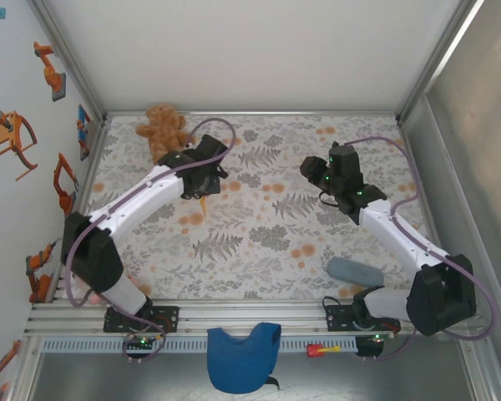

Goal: Fold a paper plane with a square sheet of paper (pick it up from the middle)
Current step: Turn over the paper at the center of the table.

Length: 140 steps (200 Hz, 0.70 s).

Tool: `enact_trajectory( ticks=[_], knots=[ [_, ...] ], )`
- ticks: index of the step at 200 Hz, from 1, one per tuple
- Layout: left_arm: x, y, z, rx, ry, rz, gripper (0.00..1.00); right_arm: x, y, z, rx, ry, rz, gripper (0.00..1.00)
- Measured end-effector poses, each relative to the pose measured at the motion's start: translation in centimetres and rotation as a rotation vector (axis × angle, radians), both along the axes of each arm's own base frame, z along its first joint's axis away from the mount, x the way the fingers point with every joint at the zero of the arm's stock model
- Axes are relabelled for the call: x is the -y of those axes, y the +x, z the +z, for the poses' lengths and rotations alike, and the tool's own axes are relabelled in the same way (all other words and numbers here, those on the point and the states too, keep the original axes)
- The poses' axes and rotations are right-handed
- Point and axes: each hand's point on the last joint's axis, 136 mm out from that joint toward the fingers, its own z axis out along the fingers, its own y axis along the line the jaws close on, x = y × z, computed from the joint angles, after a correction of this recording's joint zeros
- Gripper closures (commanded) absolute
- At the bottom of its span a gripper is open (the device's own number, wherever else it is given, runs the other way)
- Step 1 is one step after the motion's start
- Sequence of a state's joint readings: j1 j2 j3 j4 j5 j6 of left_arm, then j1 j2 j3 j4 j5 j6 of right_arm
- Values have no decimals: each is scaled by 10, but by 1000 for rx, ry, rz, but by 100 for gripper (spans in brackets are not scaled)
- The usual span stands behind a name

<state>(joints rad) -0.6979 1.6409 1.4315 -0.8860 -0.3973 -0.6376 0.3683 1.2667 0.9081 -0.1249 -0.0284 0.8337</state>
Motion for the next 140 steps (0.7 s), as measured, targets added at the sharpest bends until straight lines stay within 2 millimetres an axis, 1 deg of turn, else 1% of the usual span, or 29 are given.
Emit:
enact_trajectory(
  ticks=[14,33,56,78,91,105,113,140],
  knots=[
    [4,4,-6,-5,116,-17,91,14,-4,-5,-11,-29,-36,59],
    [18,11,-16,-10,239,-52,91,28,-9,-13,-30,-61,-70,59],
    [44,19,-34,-13,335,-101,91,42,-16,-20,-48,-87,-108,60],
    [71,22,-61,-45,377,-154,87,55,-23,-21,-53,-105,-145,60],
    [83,20,-77,-75,373,-179,84,62,-26,-20,-51,-114,-165,60],
    [94,14,-92,-119,329,-204,79,68,-30,-20,-48,-122,-184,60],
    [100,11,-98,-138,288,-211,74,71,-32,-20,-48,-127,-194,60],
    [118,4,-108,-190,107,-229,54,77,-37,-24,-67,-144,-207,60]
  ],
)
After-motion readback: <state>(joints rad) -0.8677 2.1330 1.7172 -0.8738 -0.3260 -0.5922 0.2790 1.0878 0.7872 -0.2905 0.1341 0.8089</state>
